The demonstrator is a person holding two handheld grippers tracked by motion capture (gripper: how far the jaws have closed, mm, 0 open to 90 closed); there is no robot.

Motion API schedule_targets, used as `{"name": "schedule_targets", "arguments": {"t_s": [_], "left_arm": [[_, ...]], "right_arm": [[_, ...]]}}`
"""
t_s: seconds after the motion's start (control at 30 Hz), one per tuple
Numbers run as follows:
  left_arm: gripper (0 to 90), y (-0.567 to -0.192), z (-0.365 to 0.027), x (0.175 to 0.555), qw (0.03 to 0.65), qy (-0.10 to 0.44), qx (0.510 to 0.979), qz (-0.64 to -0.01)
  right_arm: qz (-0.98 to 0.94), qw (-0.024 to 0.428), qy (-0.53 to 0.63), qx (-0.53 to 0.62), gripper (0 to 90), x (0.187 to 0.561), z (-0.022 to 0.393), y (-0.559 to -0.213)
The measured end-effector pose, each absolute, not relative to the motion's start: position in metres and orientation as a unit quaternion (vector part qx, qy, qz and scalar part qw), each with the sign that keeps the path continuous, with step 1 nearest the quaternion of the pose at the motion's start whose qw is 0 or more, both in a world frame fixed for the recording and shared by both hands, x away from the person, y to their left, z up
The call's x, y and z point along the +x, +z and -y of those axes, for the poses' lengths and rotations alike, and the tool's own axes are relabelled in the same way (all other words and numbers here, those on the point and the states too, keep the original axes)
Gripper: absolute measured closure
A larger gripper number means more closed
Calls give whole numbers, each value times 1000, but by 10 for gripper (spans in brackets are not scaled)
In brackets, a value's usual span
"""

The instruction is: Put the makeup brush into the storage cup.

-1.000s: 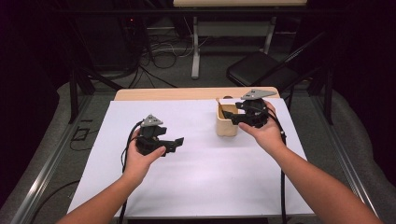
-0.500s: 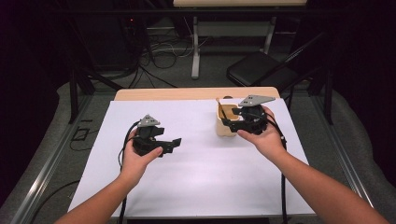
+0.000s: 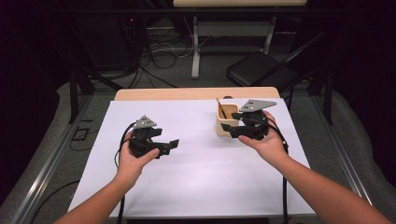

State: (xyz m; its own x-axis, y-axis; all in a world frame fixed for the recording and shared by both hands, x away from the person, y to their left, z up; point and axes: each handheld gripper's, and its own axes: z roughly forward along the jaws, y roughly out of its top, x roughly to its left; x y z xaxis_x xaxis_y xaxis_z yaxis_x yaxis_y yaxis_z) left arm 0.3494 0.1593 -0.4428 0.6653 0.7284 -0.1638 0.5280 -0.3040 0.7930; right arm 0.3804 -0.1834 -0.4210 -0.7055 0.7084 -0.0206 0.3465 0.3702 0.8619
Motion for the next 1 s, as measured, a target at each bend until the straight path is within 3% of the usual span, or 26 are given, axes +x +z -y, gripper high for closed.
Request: {"name": "schedule_targets", "arguments": {"t_s": [0.67, 1.0], "left_arm": [[174, -440, -168, 343, 442, 109, 805, -381], [174, -442, -172, 339, 442, 105, 805, -382]], "right_arm": [[-804, 200, 457, 323, 408, 362, 202, -422], [-805, 205, 454, 324, 364, 355, 213, -429]]}}
